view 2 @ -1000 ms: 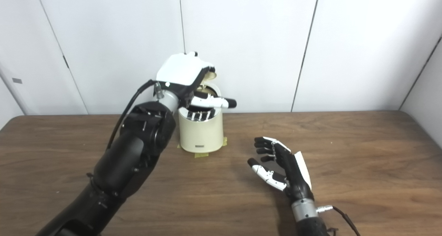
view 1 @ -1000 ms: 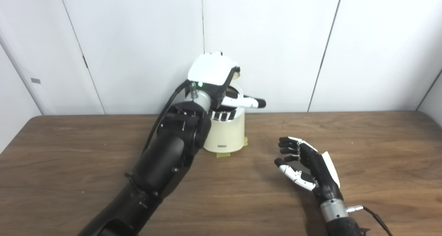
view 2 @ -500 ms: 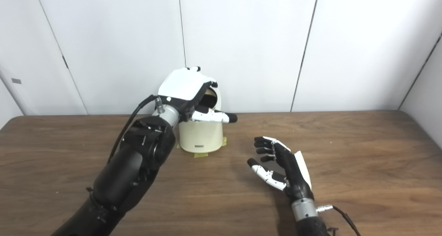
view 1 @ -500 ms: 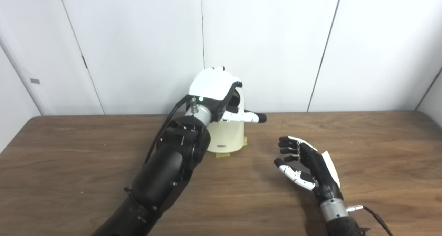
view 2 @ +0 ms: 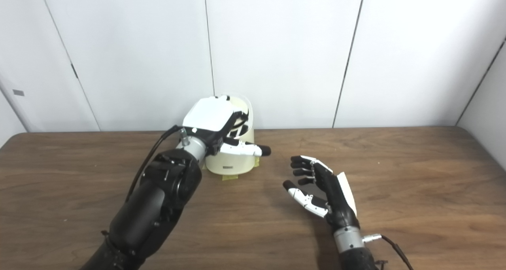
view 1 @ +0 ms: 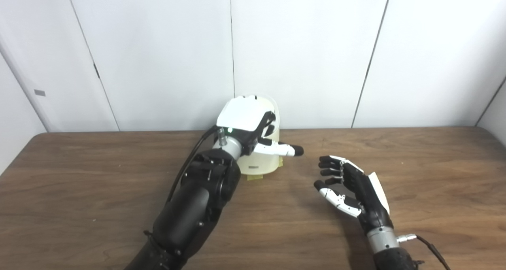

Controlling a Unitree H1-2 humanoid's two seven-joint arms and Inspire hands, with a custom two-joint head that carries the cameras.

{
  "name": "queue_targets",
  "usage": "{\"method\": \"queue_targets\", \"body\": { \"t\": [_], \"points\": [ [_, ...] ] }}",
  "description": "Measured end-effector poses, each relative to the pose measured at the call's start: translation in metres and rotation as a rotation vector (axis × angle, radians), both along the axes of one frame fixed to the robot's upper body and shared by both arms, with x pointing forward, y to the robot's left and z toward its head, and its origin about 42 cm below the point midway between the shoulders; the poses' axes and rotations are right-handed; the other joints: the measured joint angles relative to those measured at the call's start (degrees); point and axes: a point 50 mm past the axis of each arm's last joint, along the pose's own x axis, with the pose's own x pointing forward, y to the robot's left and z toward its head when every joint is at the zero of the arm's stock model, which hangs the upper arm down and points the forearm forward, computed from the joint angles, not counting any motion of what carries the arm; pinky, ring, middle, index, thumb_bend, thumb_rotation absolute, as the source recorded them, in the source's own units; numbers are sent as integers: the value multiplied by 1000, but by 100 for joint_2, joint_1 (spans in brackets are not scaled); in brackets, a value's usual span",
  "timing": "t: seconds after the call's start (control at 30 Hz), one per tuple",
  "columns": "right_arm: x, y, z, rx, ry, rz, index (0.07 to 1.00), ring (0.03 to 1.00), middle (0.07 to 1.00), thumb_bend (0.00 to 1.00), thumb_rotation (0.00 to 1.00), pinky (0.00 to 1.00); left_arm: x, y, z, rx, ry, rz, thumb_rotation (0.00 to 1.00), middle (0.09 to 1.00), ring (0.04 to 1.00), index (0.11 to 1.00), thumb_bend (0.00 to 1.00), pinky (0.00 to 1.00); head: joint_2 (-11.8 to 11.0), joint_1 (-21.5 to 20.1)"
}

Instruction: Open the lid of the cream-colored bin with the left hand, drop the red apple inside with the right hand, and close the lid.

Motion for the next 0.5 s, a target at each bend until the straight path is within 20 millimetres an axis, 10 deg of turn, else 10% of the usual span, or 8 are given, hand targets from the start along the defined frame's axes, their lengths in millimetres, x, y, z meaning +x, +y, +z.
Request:
{"method": "queue_targets", "body": {
  "t": [0.5],
  "points": [
    [0, 0, -1, 1, 8, -1, 717, 694, 718, 268, 292, 599, -1, 2, -7, -30, -1, -6, 940, 834, 829, 825, 962, 1000, 0, -35]
  ]
}}
